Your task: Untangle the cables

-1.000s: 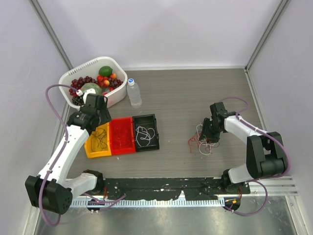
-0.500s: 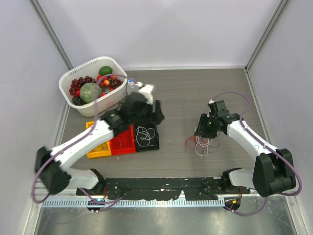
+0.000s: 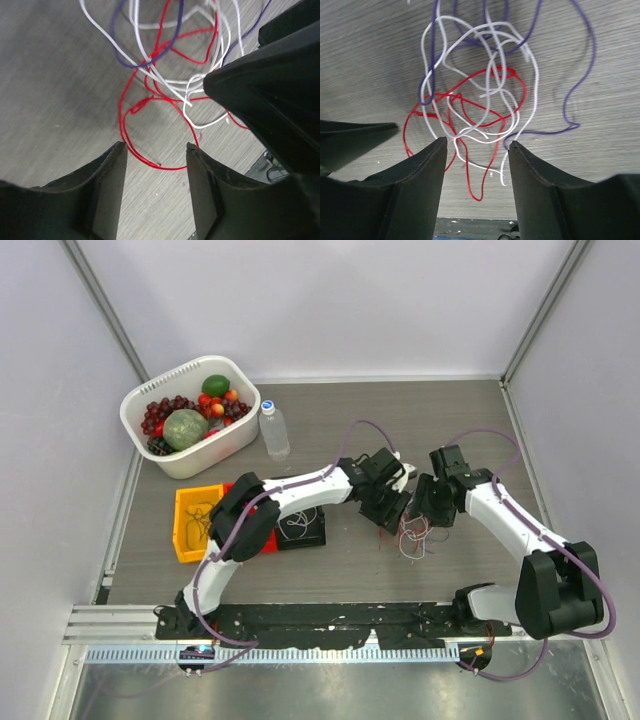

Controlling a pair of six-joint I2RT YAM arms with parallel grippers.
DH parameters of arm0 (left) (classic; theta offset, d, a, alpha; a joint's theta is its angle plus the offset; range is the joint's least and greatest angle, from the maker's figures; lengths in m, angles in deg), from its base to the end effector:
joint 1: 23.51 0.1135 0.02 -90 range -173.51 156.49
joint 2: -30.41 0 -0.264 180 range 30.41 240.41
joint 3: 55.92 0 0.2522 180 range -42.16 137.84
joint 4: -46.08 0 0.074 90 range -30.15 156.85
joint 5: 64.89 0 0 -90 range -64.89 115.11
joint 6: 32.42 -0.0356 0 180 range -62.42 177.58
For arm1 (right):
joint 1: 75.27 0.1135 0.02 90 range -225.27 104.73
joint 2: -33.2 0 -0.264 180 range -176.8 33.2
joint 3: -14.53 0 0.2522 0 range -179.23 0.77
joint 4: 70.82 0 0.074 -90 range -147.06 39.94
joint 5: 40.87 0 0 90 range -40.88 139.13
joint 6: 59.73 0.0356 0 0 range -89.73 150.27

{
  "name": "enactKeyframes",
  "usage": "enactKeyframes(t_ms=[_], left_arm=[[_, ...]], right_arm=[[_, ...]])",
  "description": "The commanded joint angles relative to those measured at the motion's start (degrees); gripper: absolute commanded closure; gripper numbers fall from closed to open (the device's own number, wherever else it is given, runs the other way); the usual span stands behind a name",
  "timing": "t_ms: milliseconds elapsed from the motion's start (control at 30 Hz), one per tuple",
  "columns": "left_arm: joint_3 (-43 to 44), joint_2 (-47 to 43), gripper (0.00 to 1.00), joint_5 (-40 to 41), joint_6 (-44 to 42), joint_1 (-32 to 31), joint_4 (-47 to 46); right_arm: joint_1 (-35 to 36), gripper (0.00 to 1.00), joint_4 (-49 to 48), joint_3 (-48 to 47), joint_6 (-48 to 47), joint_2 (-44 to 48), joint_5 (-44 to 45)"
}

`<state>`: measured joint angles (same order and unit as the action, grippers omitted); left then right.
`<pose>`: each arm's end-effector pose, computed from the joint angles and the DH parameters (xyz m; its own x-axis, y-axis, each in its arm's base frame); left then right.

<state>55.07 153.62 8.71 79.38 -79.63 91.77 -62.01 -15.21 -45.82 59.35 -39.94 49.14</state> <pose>0.2528 -0.3946 0.1894 -0.7653 0.5007 -0.4044 0.6417 0.6421 -0.4194 0.2236 0.0527 0.2084 -0.9024 0.2867 -0.3218 0.2394 0.9543 0.1788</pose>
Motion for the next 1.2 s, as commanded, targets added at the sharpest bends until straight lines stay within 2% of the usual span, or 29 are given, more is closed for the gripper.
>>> enactKeyframes(t_ms=[0, 100, 233, 367, 500, 633, 867, 1067, 1167], left_arm=[[5.0, 1.2, 0.48, -2.7, -2.5, -1.4, 6.7], [4.8, 2.7, 0.51, -2.1, -3.3, -1.9, 7.9], [4.2, 4.2, 0.62, -2.0, -3.8, -1.9, 8.6], [2.4, 2.7, 0.76, -0.3, -4.3, -1.8, 6.4], [1.1, 0.8, 1.0, 0.7, -4.8, -1.5, 4.6], [-0.8, -4.4, 1.0, 4.8, -6.1, -1.5, 3.2], [-5.4, -19.0, 1.0, 15.9, -8.5, -1.5, -1.2], [-4.9, -27.9, 1.0, 19.4, -12.7, -1.5, -3.4], [-3.6, -31.1, 1.0, 19.7, -14.2, -1.5, -4.7]], right_arm=[[-0.1, 0.43, -3.1, 1.8, -0.3, -1.1, -7.3], [-0.1, 0.44, -3.3, 2.1, -0.7, -2.4, -7.7], [-0.1, 0.48, -4.1, 2.2, -0.9, -3.6, -9.0], [-0.1, 0.52, -4.4, 2.6, -1.3, -5.3, -10.0], [-0.1, 0.55, -5.1, 2.9, -1.2, -6.7, -10.2], [-0.1, 0.57, -4.1, 2.7, -0.6, -6.9, -6.9], [-0.1, 0.57, -2.9, 2.5, 0.6, -5.7, -1.8], [-0.1, 0.43, -2.6, 2.1, 0.6, -6.7, -1.1], [-0.1, 0.41, -2.7, 2.2, 0.6, -6.5, -1.1]])
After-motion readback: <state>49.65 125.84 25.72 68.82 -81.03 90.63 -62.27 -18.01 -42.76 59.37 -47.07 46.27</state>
